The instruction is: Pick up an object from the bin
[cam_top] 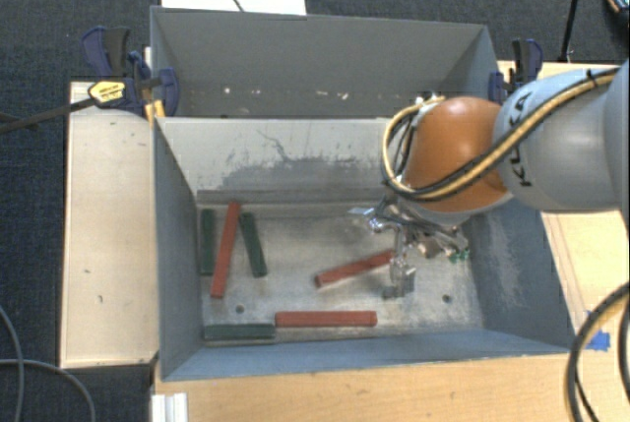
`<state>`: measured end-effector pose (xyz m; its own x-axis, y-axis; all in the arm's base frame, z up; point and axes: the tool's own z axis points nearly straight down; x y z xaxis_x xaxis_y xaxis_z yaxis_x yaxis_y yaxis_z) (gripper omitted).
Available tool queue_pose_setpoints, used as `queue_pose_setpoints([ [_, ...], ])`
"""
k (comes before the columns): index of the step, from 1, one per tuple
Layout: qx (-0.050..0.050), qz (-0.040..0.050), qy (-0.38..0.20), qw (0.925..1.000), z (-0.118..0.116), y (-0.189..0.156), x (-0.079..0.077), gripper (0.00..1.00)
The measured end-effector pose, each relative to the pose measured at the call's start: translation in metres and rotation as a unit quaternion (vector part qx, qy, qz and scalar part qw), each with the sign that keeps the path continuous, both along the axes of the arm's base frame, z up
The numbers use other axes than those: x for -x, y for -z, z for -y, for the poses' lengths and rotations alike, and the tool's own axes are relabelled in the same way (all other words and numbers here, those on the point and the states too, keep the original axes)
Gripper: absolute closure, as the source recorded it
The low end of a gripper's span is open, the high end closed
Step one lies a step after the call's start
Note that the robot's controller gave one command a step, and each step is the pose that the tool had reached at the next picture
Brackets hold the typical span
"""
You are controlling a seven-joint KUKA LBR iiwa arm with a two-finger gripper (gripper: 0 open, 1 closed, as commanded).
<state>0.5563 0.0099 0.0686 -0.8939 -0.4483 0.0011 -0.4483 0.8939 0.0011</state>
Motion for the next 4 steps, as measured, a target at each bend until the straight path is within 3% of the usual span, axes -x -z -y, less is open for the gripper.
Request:
queue_pose_setpoints([
  [1, 0.0, 0.0006, 0.001, 1.0, 0.0, -0.001, 0.0, 0.0],
  [2, 0.0, 0.0007, 0.002, 1.0, 0.0, -0.001, 0.0, 1.0],
  [3, 0.0, 0.0039, 0.005, 1.0, 0.0, -0.037, -0.002, 1.0],
  [4, 0.0, 0.0041, 0.007, 1.0, -0.001, -0.051, -0.003, 1.0],
])
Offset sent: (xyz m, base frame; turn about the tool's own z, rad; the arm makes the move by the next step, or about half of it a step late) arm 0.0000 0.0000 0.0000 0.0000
